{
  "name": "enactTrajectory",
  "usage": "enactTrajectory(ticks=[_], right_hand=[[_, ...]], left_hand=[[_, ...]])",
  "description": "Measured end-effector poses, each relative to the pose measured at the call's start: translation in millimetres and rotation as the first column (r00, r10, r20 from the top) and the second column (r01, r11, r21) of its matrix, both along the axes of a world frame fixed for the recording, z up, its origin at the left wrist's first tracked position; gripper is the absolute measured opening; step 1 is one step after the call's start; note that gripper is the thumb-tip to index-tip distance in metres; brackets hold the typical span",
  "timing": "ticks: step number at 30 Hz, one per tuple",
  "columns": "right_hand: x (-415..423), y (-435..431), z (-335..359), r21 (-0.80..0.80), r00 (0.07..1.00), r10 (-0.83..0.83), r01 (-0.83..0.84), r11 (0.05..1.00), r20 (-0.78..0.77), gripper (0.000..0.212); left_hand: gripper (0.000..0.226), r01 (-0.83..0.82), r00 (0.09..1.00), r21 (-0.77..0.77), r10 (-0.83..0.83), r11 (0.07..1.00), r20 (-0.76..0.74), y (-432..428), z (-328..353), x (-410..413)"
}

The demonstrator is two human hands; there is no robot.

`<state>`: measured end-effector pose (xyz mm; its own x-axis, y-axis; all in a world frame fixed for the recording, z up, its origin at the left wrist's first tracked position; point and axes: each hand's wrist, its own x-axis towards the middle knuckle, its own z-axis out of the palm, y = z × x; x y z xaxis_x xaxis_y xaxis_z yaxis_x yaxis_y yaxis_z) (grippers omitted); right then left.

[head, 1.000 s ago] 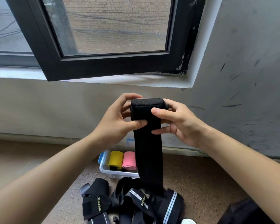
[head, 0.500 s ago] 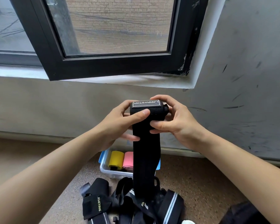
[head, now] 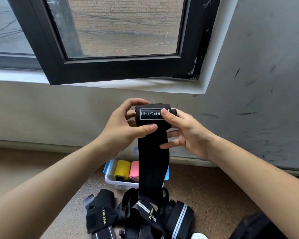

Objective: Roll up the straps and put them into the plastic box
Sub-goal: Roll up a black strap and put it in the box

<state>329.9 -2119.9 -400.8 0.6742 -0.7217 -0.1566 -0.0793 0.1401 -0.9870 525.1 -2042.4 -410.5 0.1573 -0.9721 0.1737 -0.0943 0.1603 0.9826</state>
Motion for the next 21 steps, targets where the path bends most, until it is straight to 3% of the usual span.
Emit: enactTrajectory(ticks=[4,9,17,21], right_hand=[[0.7,1.3,-2.3,-0.026,0.999,-0.033,0.034,0.999,0.042,0.056],[-1.5,-1.5,-4.7,-0.016,0.985,-0.073,0.077,0.997,0.153,0.049],[-4.2,-5.4,-8.0,-0.115,0.964,-0.105,0.136,0.984,0.243,0.052],[-5.3,-3.1,-15.8,-0.38,0.989,-0.042,0.094,0.92,0.141,0.053]], left_hand=[[0.066,0.016,0.989,-0.058,-0.007,0.998,0.148,-1.3,-6.3,0.4],[0.074,0.025,0.988,-0.014,-0.022,1.0,0.154,-3.1,-8.9,-3.6],[0.058,0.178,0.98,0.335,-0.138,0.925,-0.141,5.0,1.7,-9.0],[0.052,0.155,0.981,0.338,-0.104,0.928,-0.166,4.4,6.9,-10.2]])
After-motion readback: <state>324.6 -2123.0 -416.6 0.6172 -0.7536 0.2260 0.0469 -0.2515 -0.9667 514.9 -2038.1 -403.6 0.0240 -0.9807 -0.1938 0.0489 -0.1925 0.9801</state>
